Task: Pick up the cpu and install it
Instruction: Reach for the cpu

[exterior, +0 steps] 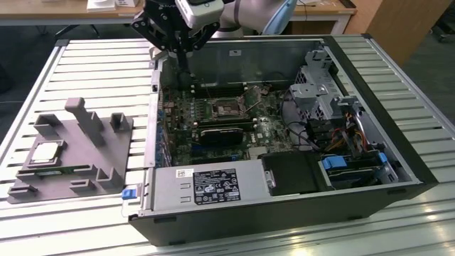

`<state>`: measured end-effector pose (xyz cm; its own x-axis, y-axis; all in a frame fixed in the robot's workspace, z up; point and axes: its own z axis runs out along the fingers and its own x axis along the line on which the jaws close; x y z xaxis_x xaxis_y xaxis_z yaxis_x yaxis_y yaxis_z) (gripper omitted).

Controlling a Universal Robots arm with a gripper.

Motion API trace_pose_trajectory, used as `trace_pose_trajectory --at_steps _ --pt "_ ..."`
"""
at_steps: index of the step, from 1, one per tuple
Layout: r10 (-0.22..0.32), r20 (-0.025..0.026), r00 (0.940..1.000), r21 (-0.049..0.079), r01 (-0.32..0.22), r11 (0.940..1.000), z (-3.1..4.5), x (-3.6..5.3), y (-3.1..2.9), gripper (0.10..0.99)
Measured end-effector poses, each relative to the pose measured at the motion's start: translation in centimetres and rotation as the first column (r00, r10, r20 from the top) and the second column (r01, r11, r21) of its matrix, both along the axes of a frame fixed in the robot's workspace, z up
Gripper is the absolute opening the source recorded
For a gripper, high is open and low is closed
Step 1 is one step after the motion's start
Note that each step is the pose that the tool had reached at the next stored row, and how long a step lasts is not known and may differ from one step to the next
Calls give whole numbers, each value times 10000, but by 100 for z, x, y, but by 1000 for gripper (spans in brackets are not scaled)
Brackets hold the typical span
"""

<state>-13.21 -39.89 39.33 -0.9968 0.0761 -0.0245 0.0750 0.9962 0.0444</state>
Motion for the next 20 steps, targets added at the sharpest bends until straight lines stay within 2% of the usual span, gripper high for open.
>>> trace_pose_trajectory --at_steps 20 --pt "-1 0 10000 0 1 10000 -1 -52 0 106"
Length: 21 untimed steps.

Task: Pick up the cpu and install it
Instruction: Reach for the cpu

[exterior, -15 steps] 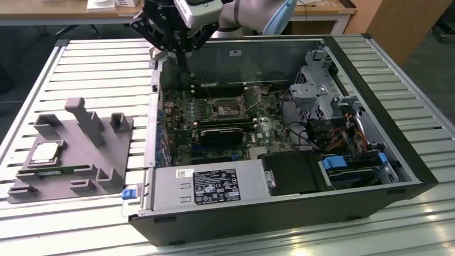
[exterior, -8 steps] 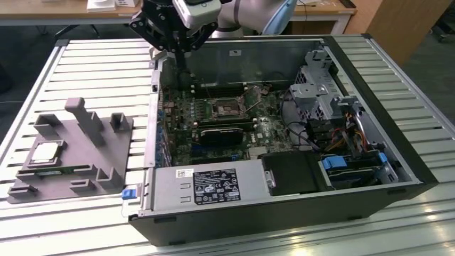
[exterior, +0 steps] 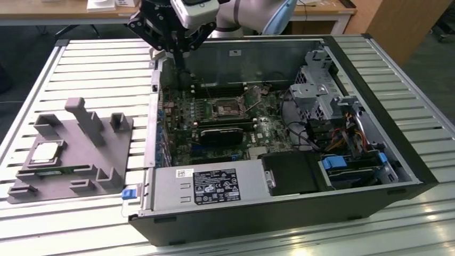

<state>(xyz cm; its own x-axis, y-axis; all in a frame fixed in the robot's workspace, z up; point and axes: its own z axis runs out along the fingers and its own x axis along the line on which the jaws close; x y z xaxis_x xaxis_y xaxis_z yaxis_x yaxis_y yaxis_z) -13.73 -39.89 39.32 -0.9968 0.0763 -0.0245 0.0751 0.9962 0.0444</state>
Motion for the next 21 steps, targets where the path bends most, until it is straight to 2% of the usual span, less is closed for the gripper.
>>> trace_pose_trajectory --at_steps 21 --pt "0 0 10000 -1 0 10000 0 -67 0 106"
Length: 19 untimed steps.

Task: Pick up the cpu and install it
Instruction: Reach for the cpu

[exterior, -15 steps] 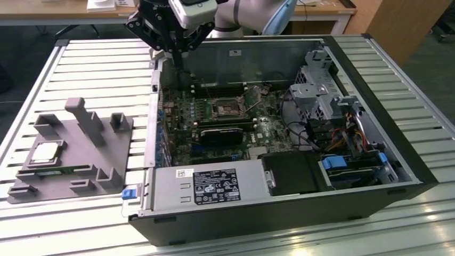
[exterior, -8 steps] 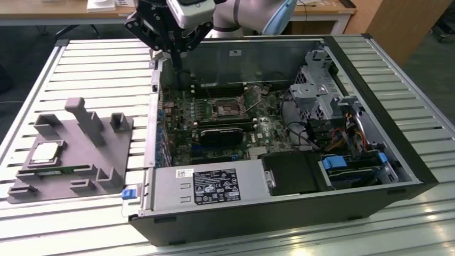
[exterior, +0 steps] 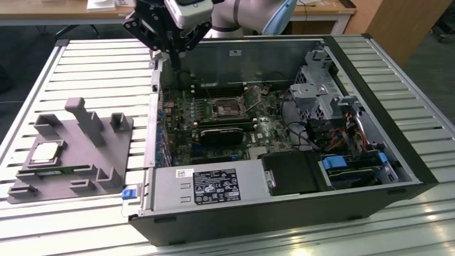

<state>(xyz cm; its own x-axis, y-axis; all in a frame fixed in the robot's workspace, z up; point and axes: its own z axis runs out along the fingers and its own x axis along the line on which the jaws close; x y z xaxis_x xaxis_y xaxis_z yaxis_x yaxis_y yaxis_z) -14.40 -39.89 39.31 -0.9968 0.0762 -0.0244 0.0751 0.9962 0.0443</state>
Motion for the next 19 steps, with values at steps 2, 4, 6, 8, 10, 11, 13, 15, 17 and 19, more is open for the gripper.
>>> trace_pose_trajectory --at_steps 2,4,6,8,10,11,13,15,17,19 --pt "0 0 10000 0 0 10000 0 -6 0 106" --pt "0 0 10000 1 0 10000 0 -12 0 106" --pt "0 1 10000 1 0 10000 -1 -18 0 106" --pt "0 0 10000 1 0 10000 -1 -24 0 106" --pt "0 0 10000 0 0 10000 0 -28 0 106" --pt "0 0 10000 1 0 10000 -1 -31 0 106" --pt "0 0 10000 1 0 10000 -1 -35 0 106" --pt "0 0 10000 1 0 10000 -1 -39 0 106" --pt "0 0 10000 0 0 10000 -1 -43 0 106" --pt "0 0 10000 0 0 10000 -1 -47 0 106"
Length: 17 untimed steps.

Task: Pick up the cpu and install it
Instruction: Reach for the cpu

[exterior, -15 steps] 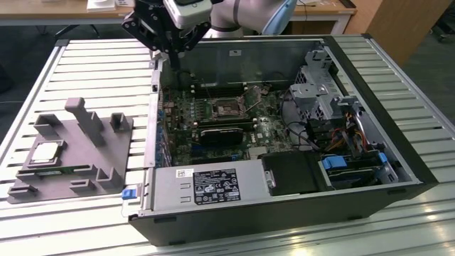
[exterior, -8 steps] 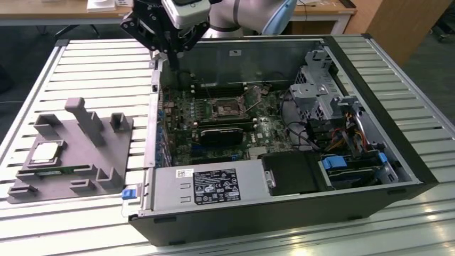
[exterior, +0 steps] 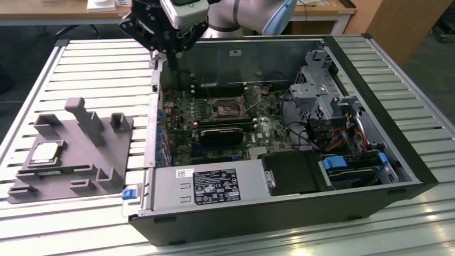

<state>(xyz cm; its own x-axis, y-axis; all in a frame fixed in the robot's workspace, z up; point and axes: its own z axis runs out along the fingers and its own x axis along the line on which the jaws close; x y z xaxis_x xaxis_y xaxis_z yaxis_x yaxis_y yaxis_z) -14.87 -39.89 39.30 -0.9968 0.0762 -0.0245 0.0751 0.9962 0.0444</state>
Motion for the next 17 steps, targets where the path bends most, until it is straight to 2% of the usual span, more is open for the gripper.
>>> trace_pose_trajectory --at_steps 17 --pt "-1 -4 10000 1 1 10000 -3 -48 0 106"
